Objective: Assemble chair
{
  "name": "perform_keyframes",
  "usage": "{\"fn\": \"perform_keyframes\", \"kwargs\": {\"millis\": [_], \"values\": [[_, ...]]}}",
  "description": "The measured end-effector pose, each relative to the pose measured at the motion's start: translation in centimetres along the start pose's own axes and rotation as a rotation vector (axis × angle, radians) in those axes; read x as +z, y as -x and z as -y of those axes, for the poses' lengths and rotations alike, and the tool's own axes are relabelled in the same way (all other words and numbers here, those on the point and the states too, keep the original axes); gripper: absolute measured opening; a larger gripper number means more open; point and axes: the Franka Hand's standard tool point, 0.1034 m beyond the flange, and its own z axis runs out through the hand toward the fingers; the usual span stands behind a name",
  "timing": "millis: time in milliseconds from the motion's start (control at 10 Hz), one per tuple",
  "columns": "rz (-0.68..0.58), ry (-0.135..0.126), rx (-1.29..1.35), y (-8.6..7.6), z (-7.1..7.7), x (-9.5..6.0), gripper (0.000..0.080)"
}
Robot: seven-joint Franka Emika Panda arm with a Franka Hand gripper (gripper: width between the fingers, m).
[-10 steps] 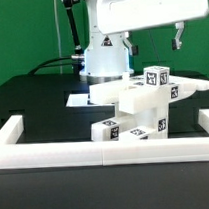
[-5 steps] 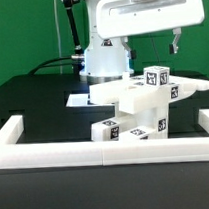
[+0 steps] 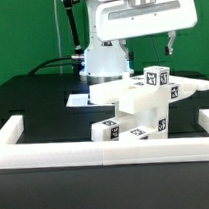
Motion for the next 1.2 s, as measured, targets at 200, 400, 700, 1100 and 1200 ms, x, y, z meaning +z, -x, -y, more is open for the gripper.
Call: {"fn": "perform_keyframes", "kwargs": {"millis": [200, 400, 700, 1100, 1200], "values": [[-0.002, 0.021, -0.014, 1.1, -0.2, 1.4, 0.0649], [0.013, 0.029, -0.02, 1.5, -0.2, 2.1, 0.0649], [0.03, 0.038, -0.019, 2.0, -0.5, 2.9, 0.0649], [0.027, 0.047, -0.039, 2.2, -0.8, 3.4, 0.0649], [0.025, 0.056, -0.048, 2.4, -0.7, 4.1, 0.0649]]}}
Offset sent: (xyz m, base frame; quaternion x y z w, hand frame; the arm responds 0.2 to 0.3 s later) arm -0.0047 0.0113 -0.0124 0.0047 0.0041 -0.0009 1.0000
